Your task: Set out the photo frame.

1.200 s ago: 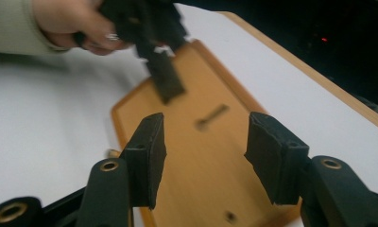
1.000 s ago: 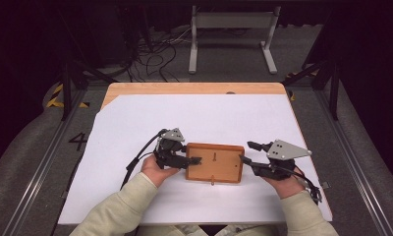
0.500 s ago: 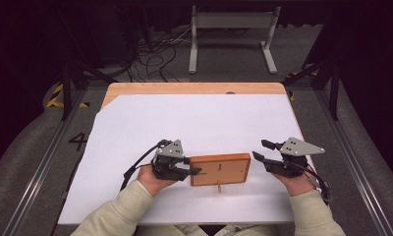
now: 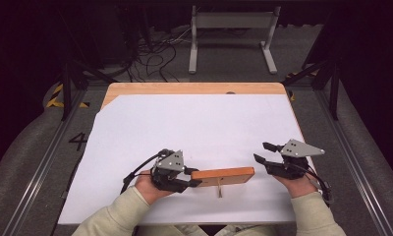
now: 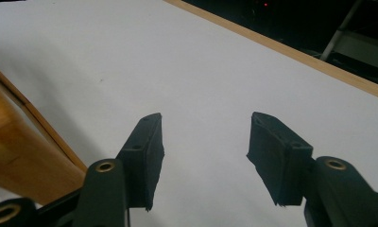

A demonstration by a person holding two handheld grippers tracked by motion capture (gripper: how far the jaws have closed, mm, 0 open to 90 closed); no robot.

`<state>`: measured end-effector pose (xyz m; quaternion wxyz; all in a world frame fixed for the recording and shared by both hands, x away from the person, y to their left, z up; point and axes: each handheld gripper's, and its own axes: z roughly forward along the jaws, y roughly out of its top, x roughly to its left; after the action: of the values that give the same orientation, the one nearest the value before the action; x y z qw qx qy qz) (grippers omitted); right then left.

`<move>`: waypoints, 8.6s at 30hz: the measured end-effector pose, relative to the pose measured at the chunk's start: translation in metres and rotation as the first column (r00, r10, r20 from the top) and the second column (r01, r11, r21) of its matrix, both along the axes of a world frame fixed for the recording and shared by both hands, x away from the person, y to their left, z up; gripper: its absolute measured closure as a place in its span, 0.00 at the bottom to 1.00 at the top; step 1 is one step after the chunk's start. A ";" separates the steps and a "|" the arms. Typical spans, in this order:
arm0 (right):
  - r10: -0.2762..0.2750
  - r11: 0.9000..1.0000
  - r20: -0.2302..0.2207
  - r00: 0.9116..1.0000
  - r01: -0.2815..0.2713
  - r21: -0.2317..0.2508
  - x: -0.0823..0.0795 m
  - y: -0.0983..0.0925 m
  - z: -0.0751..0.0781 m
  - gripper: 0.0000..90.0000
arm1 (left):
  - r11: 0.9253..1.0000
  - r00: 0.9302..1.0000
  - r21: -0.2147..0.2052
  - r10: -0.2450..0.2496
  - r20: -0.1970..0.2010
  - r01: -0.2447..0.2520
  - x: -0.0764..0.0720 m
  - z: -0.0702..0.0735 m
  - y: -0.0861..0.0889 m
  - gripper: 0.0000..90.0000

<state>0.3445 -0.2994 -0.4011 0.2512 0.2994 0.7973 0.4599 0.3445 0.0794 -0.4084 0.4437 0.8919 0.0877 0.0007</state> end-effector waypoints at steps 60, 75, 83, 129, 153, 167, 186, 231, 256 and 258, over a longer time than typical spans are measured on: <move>0.203 0.941 -0.350 0.914 -0.281 -0.186 -0.027 0.026 -0.037 1.00 | 0.919 0.916 -0.046 0.384 -0.115 -0.391 0.031 -0.008 0.065 0.41; 0.162 0.969 -0.357 0.920 -0.216 -0.117 -0.002 0.032 -0.042 1.00 | 0.923 0.919 -0.030 0.377 -0.112 -0.383 0.028 -0.009 0.061 0.41; 0.155 0.973 -0.356 0.922 -0.204 -0.105 0.022 0.050 -0.041 1.00 | 0.930 0.926 -0.015 0.363 -0.106 -0.366 0.027 -0.011 0.059 0.41; 0.225 0.965 -0.310 0.923 -0.256 -0.063 0.079 0.124 -0.031 1.00 | 0.981 0.967 0.101 0.184 -0.175 -0.168 0.010 -0.023 0.041 0.88; 0.148 0.985 -0.265 0.953 -0.165 -0.042 0.040 0.054 -0.012 1.00 | 0.972 0.967 0.183 -0.102 -0.235 0.147 -0.004 -0.034 -0.002 1.00; 0.126 0.990 -0.264 0.956 -0.137 -0.026 0.030 0.036 -0.010 1.00 | 0.953 0.946 0.215 -0.149 -0.286 0.215 -0.005 -0.041 -0.016 1.00; 0.129 0.990 -0.254 0.958 -0.140 -0.027 0.006 0.025 -0.007 1.00 | 0.945 0.947 0.200 -0.208 -0.244 0.259 -0.012 -0.042 -0.047 1.00; 0.122 0.991 -0.253 0.960 -0.131 -0.021 0.004 0.022 -0.008 1.00 | 0.974 0.989 0.207 0.110 -0.099 -0.088 0.001 -0.041 -0.100 1.00; 0.152 0.985 -0.233 0.961 -0.167 -0.043 0.013 0.033 -0.007 0.96 | 0.989 0.988 0.141 0.066 -0.138 -0.046 -0.011 -0.024 -0.069 0.90; 0.154 0.985 -0.225 0.962 -0.168 -0.043 0.014 0.032 -0.006 0.95 | 0.989 0.988 0.139 0.072 -0.138 -0.052 -0.013 -0.020 -0.061 0.90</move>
<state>0.3581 -0.2674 -0.4075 0.1319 0.2749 0.8558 0.4179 0.3312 0.0188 -0.4287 0.3746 0.9145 0.1466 -0.0432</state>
